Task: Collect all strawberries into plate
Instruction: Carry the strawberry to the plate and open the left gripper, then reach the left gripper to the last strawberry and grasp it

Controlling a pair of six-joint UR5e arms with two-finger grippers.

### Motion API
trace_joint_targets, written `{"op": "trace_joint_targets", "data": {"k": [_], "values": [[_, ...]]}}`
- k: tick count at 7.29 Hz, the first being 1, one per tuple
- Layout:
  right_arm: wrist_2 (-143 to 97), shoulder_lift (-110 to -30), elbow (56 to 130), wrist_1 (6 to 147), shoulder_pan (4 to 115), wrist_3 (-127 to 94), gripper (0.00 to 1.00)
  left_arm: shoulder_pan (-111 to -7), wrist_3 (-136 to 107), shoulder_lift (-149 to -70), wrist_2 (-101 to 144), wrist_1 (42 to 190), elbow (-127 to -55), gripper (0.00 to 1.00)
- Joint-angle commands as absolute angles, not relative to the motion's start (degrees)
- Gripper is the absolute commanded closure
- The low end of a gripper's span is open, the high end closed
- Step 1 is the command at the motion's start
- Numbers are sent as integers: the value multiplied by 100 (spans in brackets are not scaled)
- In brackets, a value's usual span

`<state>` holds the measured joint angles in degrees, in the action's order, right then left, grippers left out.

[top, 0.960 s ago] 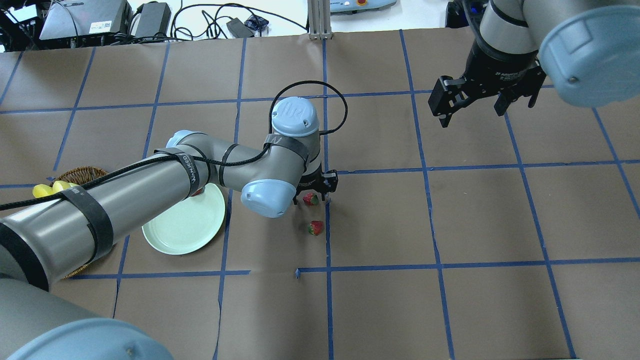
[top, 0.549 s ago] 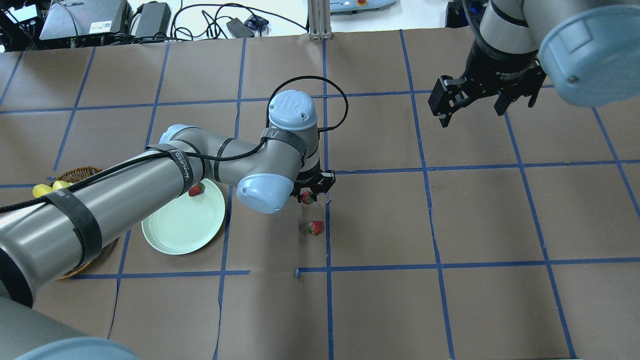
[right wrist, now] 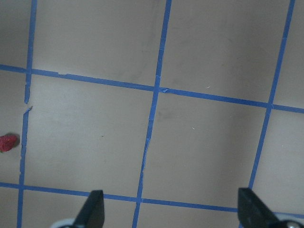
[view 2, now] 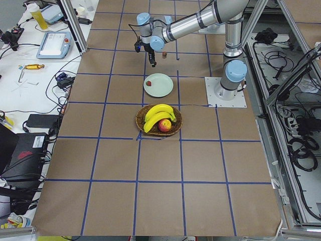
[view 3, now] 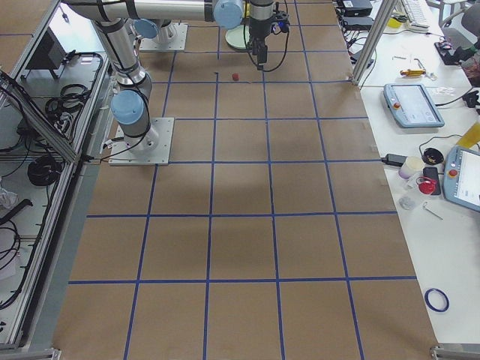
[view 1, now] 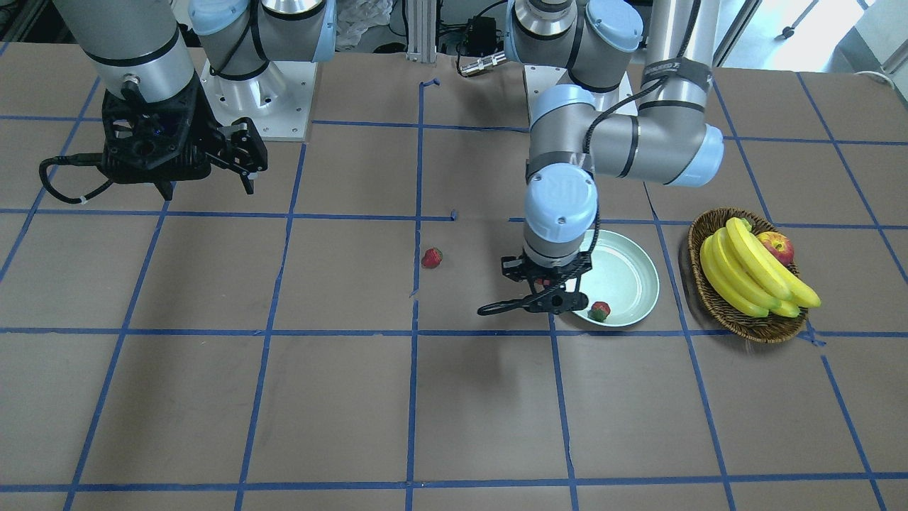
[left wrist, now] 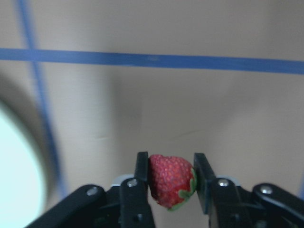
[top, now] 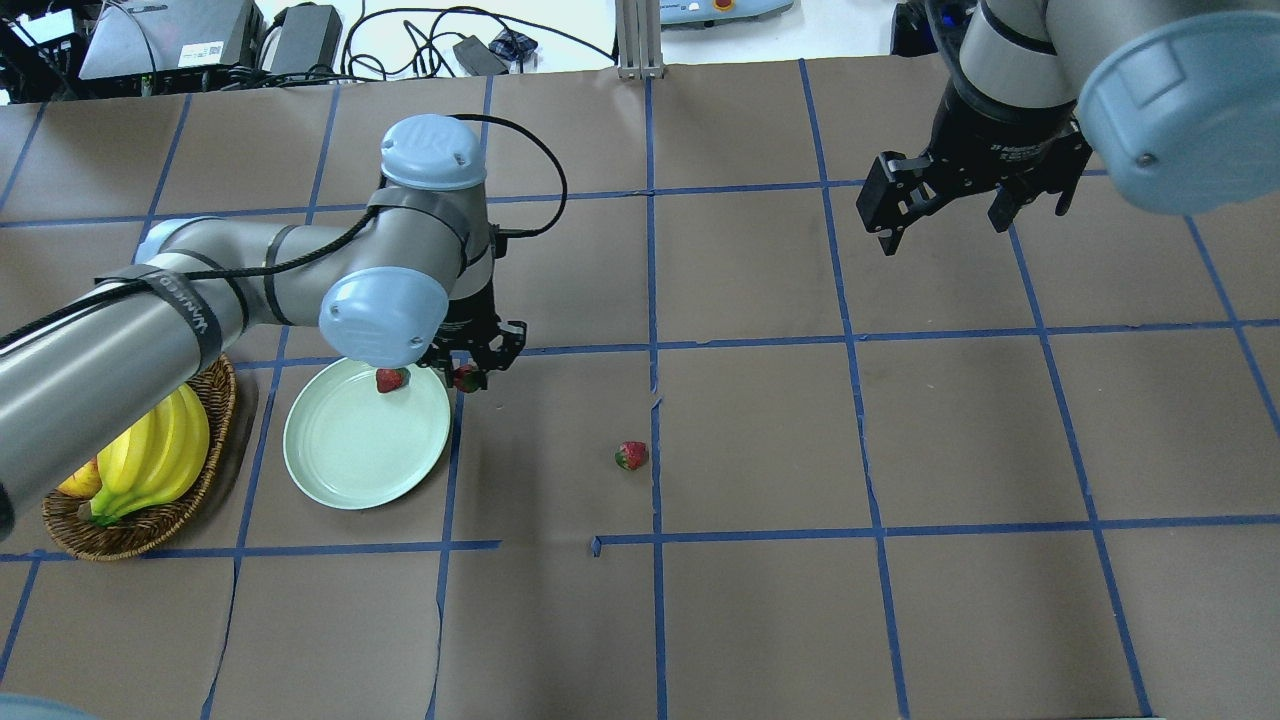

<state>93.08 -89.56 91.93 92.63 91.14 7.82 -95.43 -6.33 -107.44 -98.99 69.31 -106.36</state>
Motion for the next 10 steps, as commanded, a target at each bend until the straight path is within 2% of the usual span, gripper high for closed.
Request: {"op": "trace_joint_targets", "data": {"k": [1,2,3,4,7,10], "values": [[9308,-8956,9193,9264,9114,782,0,-8905,175,-10495,-10116,6909,-11317,77],[9299,-8956,9185,9264,9114,782,0,-8929,54,-10503,-10116,6665,-11459,4],[9299,-8956,9185,9264,9114,782,0,-8973,-43,-10468,-10064,6627,-11444,0],[9299,-8956,9193,9264,9114,782,0,-9113,-253,-10416,-10029,6583,-11400,0],[9299,-8956,9193,9264,9114,782,0,-10471,-1815,-10546,-9529,6111,-11040,0],[9299,-8956,9193,9264,9114,782,0,-11416,-2601,-10818,-9194,5230,-11187,0]]}}
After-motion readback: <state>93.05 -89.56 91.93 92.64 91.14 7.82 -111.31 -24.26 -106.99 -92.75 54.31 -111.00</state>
